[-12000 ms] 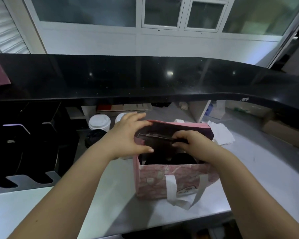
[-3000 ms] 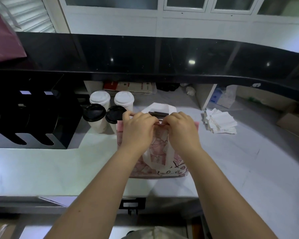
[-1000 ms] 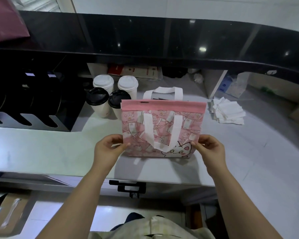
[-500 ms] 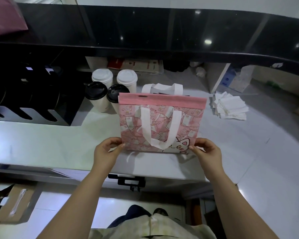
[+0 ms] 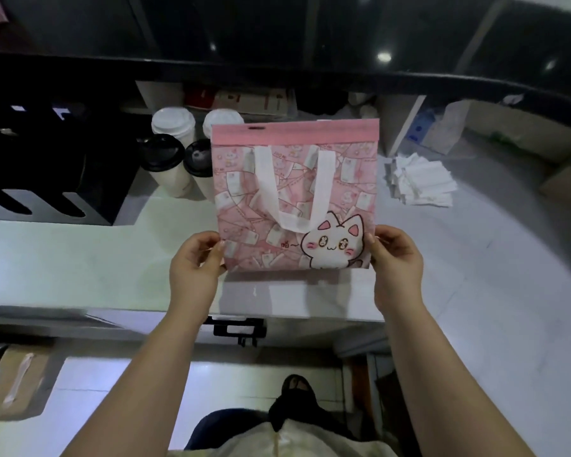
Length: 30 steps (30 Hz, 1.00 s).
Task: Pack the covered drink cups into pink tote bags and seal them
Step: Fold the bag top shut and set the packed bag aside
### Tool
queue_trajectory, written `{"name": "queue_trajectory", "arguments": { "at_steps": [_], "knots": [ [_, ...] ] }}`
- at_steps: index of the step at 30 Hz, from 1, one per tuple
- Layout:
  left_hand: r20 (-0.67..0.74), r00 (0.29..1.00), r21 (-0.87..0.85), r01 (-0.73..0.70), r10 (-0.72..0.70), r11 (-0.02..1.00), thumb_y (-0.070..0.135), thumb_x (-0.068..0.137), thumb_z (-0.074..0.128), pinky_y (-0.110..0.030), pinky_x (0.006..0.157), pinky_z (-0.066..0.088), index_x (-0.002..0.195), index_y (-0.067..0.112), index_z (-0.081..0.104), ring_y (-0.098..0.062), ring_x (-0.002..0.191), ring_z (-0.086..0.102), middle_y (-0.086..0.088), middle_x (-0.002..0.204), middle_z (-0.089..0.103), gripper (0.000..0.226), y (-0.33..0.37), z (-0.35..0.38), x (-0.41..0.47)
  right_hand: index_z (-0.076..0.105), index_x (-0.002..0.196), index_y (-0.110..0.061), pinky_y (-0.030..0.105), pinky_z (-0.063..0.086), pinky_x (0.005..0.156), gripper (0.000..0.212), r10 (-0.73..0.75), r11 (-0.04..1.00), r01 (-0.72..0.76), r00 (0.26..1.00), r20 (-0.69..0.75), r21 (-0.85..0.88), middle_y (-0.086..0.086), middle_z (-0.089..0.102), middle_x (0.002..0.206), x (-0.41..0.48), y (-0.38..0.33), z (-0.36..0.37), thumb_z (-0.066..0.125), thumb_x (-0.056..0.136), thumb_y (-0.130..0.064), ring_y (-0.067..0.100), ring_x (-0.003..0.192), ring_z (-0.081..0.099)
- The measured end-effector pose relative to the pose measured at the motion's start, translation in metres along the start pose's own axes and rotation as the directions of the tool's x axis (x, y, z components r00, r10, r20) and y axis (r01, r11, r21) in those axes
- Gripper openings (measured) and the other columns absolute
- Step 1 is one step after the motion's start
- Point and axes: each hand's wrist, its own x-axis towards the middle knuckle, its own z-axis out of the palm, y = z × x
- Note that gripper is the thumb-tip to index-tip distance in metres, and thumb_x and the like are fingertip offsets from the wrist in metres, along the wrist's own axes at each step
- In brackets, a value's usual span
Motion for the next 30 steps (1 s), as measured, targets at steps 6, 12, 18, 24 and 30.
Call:
{"name": "queue_trajectory", "arguments": {
  "at_steps": [6,12,18,24,30],
  "knots": [
    [0.152,0.987,-0.062,-0.036,0.045,0.997,0.008,0.095,0.062,-0.033,0.073,0.059,0.091,0.026,0.067,-0.013,0.088,0.069,0.005,0.091,0.072,0.019,0.024,-0.004,0.008,0.069,0.086,-0.016,0.025,0.054,0.064,0.016,-0.108,0.993,0.113,0.987,-0.119,0.035,0.004,0.072,0.088,-0.046,-0.024,0.002,0.067,0.086,-0.001,0.019,0.083,0.066],
    [0.301,0.948,-0.086,-0.079,0.101,0.993,0.012,0.096,0.061,-0.034,0.064,0.057,0.081,0.040,0.067,-0.011,0.075,0.066,0.013,0.079,0.070,0.033,0.069,-0.007,0.030,0.069,0.098,-0.012,0.040,0.057,0.083,0.017,-0.218,0.971,0.213,0.975,-0.037,-0.112,0.009,0.072,0.101,-0.097,-0.077,0.006,0.065,0.087,0.000,0.027,0.096,0.067],
    [0.487,0.849,-0.179,-0.131,0.203,0.975,0.010,0.097,0.058,-0.047,0.073,0.060,0.086,0.030,0.063,-0.026,0.087,0.067,0.004,0.087,0.068,0.023,0.130,0.042,0.003,0.067,0.100,-0.009,0.036,0.058,0.078,0.016,-0.368,0.929,0.346,0.906,-0.208,-0.132,0.011,0.072,0.101,-0.153,-0.141,-0.014,0.063,0.088,0.000,0.029,0.098,0.068],
    [0.666,0.673,-0.275,-0.178,0.321,0.945,0.010,0.096,0.060,-0.050,0.082,0.058,0.085,0.028,0.062,-0.029,0.093,0.069,-0.001,0.093,0.069,0.020,0.201,0.100,-0.069,0.067,0.103,-0.007,0.053,0.056,0.081,0.016,-0.427,0.903,0.405,0.803,-0.416,-0.144,0.020,0.070,0.106,-0.224,-0.211,-0.067,0.065,0.088,-0.002,0.040,0.100,0.067],
    [0.811,0.462,-0.341,-0.126,0.359,0.931,0.009,0.096,0.060,-0.050,0.079,0.059,0.088,0.028,0.063,-0.027,0.090,0.067,0.000,0.093,0.069,0.021,0.236,0.142,-0.161,0.067,0.102,-0.008,0.043,0.060,0.073,0.016,-0.549,0.827,0.492,0.600,-0.582,-0.273,0.015,0.073,0.098,-0.306,-0.253,-0.122,0.064,0.088,0.000,0.035,0.091,0.070]
  ]
}}
